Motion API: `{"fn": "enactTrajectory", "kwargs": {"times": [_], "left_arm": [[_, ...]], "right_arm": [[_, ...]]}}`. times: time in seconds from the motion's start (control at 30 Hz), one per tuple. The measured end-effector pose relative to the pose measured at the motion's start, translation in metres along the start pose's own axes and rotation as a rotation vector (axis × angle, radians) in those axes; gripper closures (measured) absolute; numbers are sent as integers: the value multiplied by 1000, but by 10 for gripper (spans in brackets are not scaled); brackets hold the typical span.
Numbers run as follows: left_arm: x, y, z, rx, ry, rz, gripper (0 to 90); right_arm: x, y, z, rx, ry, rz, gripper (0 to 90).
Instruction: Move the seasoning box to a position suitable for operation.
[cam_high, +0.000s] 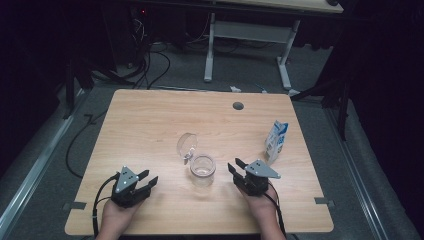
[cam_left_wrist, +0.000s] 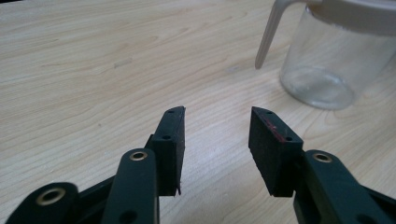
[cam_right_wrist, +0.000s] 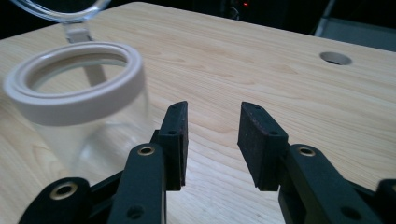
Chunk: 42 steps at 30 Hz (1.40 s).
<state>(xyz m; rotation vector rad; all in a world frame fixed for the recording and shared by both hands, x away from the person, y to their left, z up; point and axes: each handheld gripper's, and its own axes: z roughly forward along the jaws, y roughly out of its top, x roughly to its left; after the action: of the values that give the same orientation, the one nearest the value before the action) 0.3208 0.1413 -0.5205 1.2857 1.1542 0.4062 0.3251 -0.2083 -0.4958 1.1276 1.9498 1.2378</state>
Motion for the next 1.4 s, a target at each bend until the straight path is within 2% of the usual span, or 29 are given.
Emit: {"fn": "enactTrajectory", "kwargs": {"times": [0.23, 0.43, 0.6, 0.77, 0.83, 0.87, 0.9, 0.97, 1.13, 1.3, 1.4], "left_arm": [[10, 1, -4, -12, 5, -6, 550], [15, 4, -8, -24, -3, -37, 541], [16, 4, -9, -21, -9, -45, 533], [15, 5, -10, -36, -12, -65, 521], [15, 5, -10, -37, -11, -68, 525], [16, 4, -11, -34, -6, -63, 525], [16, 4, -11, -33, 1, -60, 524], [16, 5, -11, -41, 5, -71, 525], [16, 6, -13, -43, 11, -79, 528], [21, 5, -11, -39, 17, -77, 529], [23, 6, -10, -41, 17, -85, 529]], "right_arm": [[-18, -10, -4, 21, -77, 17, 598], [-29, -16, -8, 46, -122, 30, 578], [-35, -19, -16, 50, -144, 33, 559], [-47, -23, -25, 53, -174, 44, 544], [-57, -25, -31, 48, -207, 61, 527], [-57, -25, -31, 48, -207, 61, 527], [-64, -27, -36, 40, -228, 83, 514], [-67, -28, -38, 39, -242, 89, 493], [-72, -30, -39, 38, -259, 108, 446], [-74, -25, -36, 44, -260, 95, 434], [-80, -20, -33, 52, -288, 92, 437]]}}
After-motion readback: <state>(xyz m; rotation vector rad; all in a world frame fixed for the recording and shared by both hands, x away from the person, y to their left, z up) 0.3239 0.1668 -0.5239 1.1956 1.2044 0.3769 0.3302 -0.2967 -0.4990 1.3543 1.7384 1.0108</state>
